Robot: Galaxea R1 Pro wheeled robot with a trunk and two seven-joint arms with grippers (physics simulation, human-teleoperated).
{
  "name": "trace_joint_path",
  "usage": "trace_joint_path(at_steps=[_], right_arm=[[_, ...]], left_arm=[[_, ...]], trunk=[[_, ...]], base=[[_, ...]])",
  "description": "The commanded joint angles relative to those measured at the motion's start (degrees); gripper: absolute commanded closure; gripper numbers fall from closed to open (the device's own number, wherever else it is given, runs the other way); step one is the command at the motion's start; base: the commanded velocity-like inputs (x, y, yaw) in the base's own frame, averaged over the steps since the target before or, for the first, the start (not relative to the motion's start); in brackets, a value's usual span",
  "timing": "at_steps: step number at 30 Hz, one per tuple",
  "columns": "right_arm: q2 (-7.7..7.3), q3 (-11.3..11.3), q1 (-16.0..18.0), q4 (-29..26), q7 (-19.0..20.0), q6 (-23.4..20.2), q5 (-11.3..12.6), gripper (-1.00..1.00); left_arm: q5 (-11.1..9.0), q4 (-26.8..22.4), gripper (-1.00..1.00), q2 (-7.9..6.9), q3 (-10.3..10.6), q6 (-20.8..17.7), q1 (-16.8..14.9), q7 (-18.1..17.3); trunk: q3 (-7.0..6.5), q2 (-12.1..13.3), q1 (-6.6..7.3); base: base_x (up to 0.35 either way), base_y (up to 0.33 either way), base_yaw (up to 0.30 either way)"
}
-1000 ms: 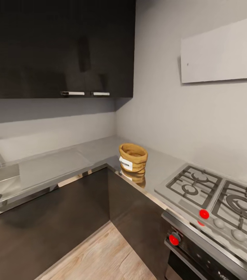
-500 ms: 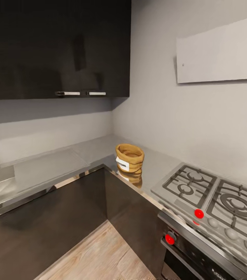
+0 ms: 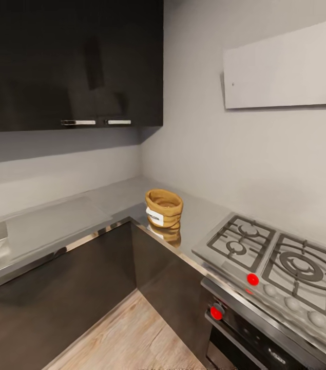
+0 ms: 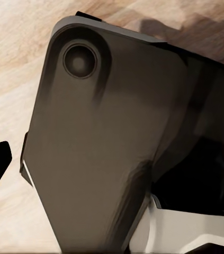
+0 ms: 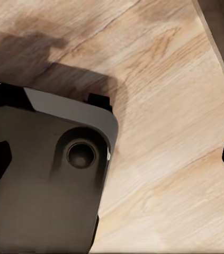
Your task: In the kitchen, take the popcorn bag from the countertop, put it into the microwave, and heat it until the popcorn is cooked so the cooked popcorn ends up inside the bag.
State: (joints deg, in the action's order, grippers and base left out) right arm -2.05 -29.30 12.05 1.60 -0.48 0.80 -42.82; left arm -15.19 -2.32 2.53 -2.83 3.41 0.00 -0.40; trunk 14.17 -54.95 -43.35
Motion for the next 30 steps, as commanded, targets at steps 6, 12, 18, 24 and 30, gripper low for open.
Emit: trace_joint_path(at_steps=[6,12,18,24,30], right_arm=[[0.24,-0.49,0.08,0.24,0.54,0.08,-5.30,-1.00],[0.39,-0.49,0.08,0.25,0.76,-0.03,-5.35,-1.00],[0.37,-0.49,0.08,0.25,0.82,0.08,-5.35,-1.00],[0.33,-0.49,0.08,0.25,0.83,0.08,-5.35,-1.00],[0.26,-0.52,0.08,0.21,0.58,0.13,-5.29,-1.00]], left_arm=[[-0.18,-0.05,-1.00,0.02,-0.26,0.11,0.00,-0.04],[-0.19,-0.03,-1.00,0.02,-0.26,0.11,0.00,-0.04],[-0.19,-0.05,-1.00,0.02,-0.27,0.13,0.00,-0.04],[-0.19,-0.05,-1.00,0.02,-0.24,0.17,0.00,-0.04],[-0.19,-0.05,-1.00,-0.06,-0.24,0.17,0.00,-0.04]], trunk=[[-0.48,2.37,1.32],[-1.21,4.78,2.64],[-2.26,7.19,3.96],[-2.61,8.39,4.62],[-2.25,8.39,4.62]], base=[[0.000,0.000,-0.093],[0.000,0.000,-0.057],[0.000,0.000,0.090],[0.000,0.000,0.251],[0.000,0.000,0.202]])
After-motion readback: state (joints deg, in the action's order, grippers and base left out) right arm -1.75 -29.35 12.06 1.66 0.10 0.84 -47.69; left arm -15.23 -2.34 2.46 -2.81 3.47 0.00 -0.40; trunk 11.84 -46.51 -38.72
